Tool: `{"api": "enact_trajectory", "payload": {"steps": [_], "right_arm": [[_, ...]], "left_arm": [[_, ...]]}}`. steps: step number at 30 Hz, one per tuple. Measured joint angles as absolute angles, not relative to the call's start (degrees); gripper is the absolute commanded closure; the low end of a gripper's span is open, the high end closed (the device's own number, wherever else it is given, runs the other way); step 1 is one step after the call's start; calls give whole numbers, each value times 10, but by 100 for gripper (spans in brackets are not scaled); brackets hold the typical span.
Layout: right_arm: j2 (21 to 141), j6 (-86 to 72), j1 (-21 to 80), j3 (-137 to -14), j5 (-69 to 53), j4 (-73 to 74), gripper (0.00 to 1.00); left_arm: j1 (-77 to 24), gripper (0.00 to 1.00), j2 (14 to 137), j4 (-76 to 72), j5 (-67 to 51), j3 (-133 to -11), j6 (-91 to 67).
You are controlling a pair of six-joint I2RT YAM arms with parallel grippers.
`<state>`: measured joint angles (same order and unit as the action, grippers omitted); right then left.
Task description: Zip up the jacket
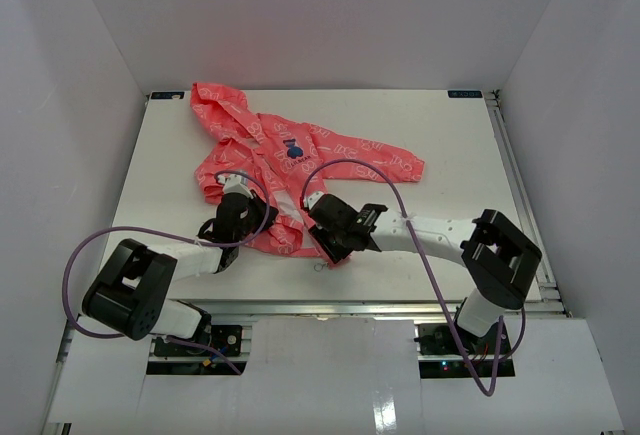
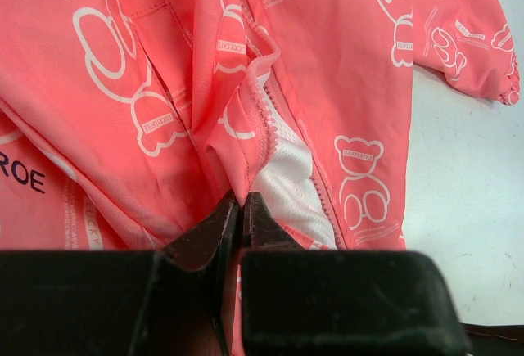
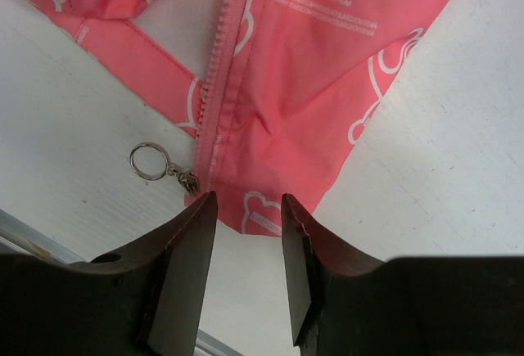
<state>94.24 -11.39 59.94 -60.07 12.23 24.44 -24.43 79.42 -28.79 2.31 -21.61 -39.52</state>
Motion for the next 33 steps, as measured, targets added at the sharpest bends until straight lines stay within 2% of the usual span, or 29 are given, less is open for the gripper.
{"api": "enact_trajectory", "payload": {"steps": [21,26,29,33], "right_arm": [[996,-101,601,-611,114,250,57],[999,-102,595,-611,104,246,68],[1000,-104,592,-611,103,243,85],[1000,-108,589,-611,104,241,91]], "left_arm": [[-244,100,794,-288,23,-216,-394],[-244,100,794,-288,23,-216,-394],[-244,100,794,-288,23,-216,-394],[-244,100,794,-288,23,-216,-394]]}}
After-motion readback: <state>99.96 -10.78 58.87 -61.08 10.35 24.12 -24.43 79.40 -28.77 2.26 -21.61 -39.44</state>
